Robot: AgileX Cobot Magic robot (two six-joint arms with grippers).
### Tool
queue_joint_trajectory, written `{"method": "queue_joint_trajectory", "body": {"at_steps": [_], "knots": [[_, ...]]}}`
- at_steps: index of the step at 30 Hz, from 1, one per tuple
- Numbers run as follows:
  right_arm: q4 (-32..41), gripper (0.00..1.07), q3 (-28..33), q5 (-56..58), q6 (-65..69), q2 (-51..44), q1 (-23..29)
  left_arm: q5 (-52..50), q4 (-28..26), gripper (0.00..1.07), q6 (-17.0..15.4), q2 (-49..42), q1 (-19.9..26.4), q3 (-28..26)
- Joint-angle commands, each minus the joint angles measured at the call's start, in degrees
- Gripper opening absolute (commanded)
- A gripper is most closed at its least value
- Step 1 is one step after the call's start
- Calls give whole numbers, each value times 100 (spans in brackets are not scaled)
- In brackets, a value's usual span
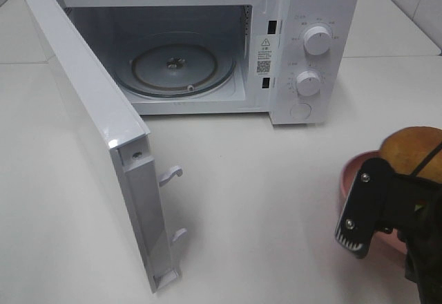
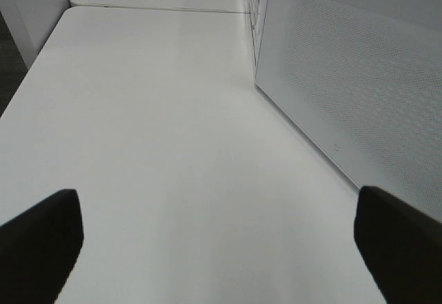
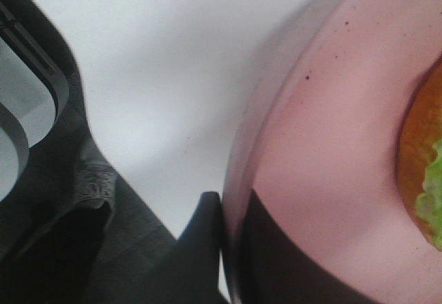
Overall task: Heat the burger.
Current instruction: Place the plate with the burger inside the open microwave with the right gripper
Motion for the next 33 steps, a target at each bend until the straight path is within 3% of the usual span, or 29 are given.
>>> {"method": "queue_joint_trajectory", "body": {"at_steps": [1, 7, 14, 17, 33], "knots": [[-395, 0, -6, -166, -493, -46, 212, -11, -29, 100, -29, -80, 6, 17], [-722, 0, -6, -521, -808, -46, 298, -11, -29, 100, -29, -80, 6, 17], [-814, 0, -11, -1409, -2750, -40, 298, -11, -29, 100, -29, -80, 6, 17], [-814, 0, -17, -1484, -2882, -23, 298, -11, -29, 100, -29, -80, 6, 17], [-963, 0, -682, -2974, -4120, 1220, 298, -11, -29, 100, -29, -80, 6, 17]]}}
